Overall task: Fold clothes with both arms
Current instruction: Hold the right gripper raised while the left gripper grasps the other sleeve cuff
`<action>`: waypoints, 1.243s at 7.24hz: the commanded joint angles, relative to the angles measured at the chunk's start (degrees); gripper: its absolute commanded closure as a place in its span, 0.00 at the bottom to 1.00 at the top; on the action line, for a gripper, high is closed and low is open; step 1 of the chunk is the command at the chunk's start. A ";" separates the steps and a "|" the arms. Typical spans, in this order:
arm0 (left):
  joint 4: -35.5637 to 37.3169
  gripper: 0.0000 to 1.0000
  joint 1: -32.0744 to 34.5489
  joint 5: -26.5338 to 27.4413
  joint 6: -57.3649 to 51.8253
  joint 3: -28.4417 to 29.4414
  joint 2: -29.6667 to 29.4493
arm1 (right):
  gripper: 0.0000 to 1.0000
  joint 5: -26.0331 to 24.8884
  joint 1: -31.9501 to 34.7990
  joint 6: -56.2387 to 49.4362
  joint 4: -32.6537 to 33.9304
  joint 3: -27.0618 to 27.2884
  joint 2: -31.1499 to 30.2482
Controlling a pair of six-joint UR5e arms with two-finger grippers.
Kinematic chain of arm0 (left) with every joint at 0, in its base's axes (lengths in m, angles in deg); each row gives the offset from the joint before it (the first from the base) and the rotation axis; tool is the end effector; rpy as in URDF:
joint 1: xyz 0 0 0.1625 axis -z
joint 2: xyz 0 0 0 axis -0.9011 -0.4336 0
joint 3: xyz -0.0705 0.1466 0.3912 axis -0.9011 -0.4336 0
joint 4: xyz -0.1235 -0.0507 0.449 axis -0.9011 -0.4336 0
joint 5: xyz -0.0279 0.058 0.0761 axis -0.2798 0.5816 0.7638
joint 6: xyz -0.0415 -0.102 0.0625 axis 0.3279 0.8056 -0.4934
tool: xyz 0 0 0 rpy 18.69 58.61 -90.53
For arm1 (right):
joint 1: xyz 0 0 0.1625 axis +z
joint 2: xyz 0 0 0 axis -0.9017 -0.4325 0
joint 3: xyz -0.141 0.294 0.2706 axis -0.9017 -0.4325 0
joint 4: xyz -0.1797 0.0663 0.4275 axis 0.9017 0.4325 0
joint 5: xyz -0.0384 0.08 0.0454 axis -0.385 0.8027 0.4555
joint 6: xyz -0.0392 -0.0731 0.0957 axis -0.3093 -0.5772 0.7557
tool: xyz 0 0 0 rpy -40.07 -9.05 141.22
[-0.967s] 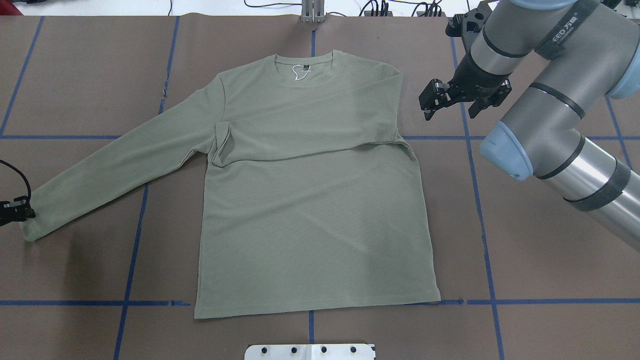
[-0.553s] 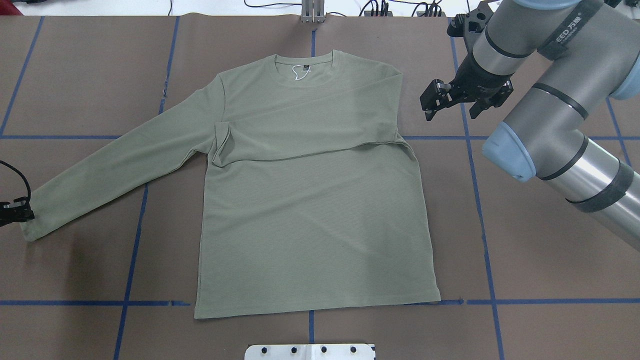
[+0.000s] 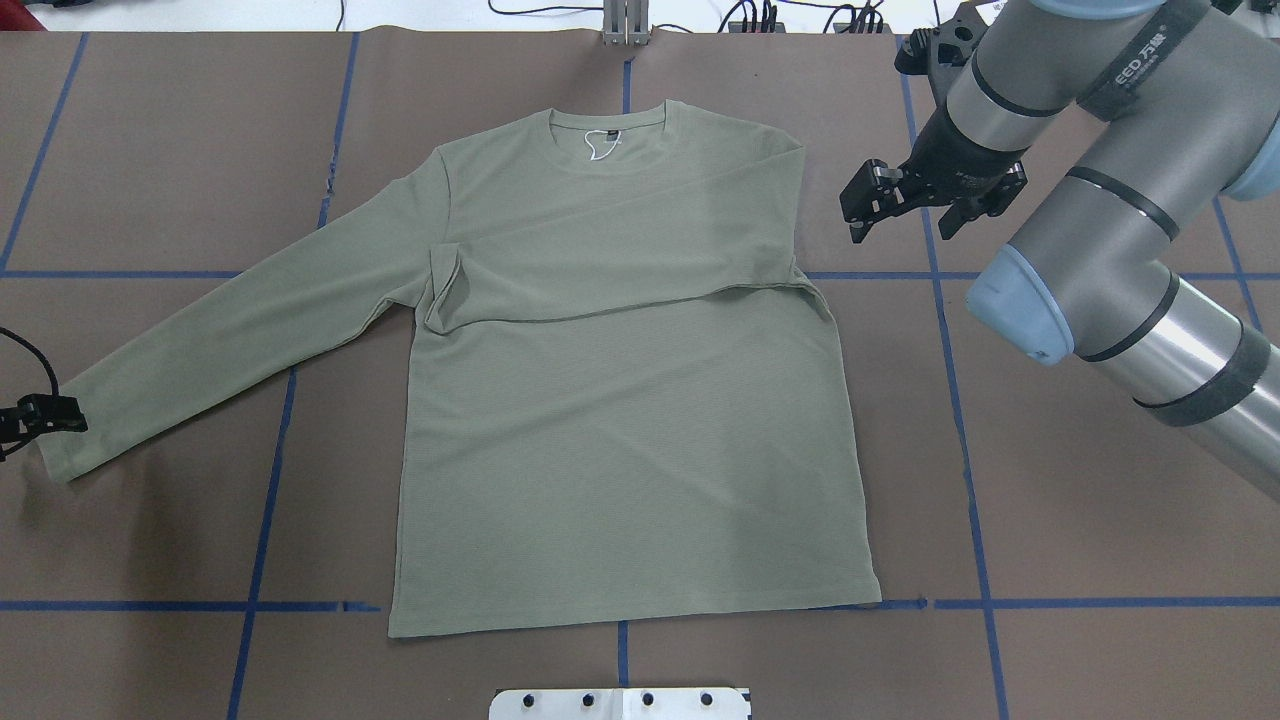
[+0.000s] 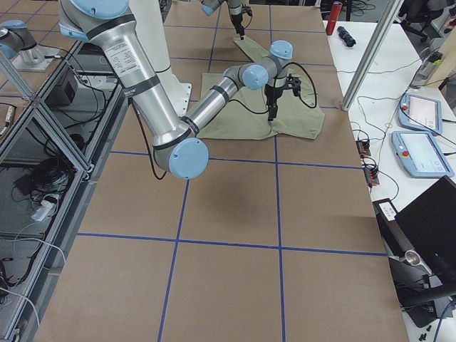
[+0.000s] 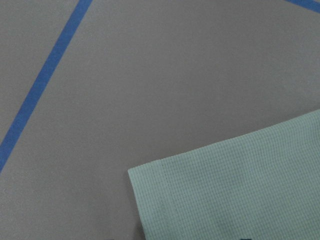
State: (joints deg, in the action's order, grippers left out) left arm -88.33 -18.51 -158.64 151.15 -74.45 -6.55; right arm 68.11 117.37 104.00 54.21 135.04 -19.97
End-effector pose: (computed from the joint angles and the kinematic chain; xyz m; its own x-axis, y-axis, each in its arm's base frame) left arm 0.2672 -0.4073 0.6778 0.6358 -0.3868 -0.6680 0.4201 0.8994 -0.1209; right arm -0.3641 -0.5804 0.2521 0.6692 -0.0738 0.7394 0.0476 0.9973 0.0565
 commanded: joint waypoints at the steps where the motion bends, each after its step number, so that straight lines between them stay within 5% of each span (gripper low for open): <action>1: 0.09 0.00 -0.09 -0.02 0.26 0.40 0.05 | 0.00 0.01 0.00 0.12 0.00 0.35 -0.28; 6: 0.18 0.01 -0.53 -0.02 0.34 1.01 0.05 | 0.00 0.01 0.00 0.21 -0.09 0.87 -0.72; 9: 0.00 0.48 -0.53 -0.02 0.43 0.93 0.05 | 0.00 0.09 0.00 0.21 -0.09 1.49 -1.16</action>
State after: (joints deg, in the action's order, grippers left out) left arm -88.28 -19.04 -158.66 151.53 -73.48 -6.50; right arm 68.13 117.37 104.21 54.12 136.42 -21.06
